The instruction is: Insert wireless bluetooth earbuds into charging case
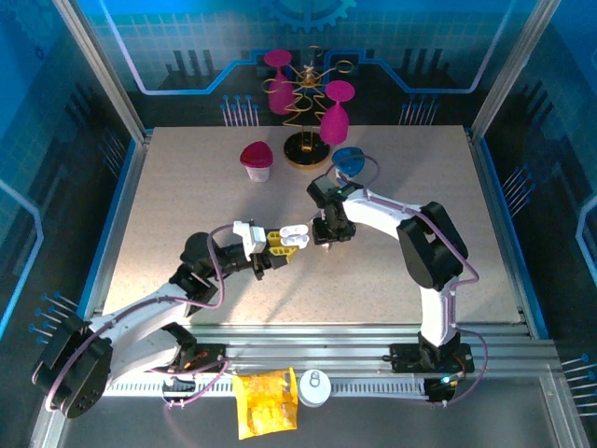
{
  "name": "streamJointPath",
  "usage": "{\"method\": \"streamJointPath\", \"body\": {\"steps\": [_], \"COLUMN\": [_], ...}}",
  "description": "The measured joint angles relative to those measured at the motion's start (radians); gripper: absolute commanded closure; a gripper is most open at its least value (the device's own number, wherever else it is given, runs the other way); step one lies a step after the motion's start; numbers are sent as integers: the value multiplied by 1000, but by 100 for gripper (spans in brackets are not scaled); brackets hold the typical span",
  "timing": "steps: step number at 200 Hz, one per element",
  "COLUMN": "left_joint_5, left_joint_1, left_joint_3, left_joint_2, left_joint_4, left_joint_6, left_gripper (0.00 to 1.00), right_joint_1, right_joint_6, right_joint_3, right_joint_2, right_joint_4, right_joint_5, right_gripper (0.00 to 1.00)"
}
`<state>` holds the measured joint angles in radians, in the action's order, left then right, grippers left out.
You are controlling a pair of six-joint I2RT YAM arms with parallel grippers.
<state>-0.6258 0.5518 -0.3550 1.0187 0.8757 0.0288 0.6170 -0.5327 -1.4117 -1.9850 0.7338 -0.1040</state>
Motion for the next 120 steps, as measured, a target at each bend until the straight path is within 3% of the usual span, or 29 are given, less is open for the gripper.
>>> {"method": "streamJointPath", "body": {"steps": [120], "left_joint_5": [0], "left_joint_1": [0], "left_joint_3": [10], "left_joint_2": [0], "left_joint_4": [0], "left_joint_6": [0], "left_gripper": [79], "right_joint_1": [13], "right_joint_6": [-10], "right_joint_3": [-64], "right_joint_2": [-75], "right_joint_4": [56], "right_joint_5": [18], "right_gripper": [68]}}
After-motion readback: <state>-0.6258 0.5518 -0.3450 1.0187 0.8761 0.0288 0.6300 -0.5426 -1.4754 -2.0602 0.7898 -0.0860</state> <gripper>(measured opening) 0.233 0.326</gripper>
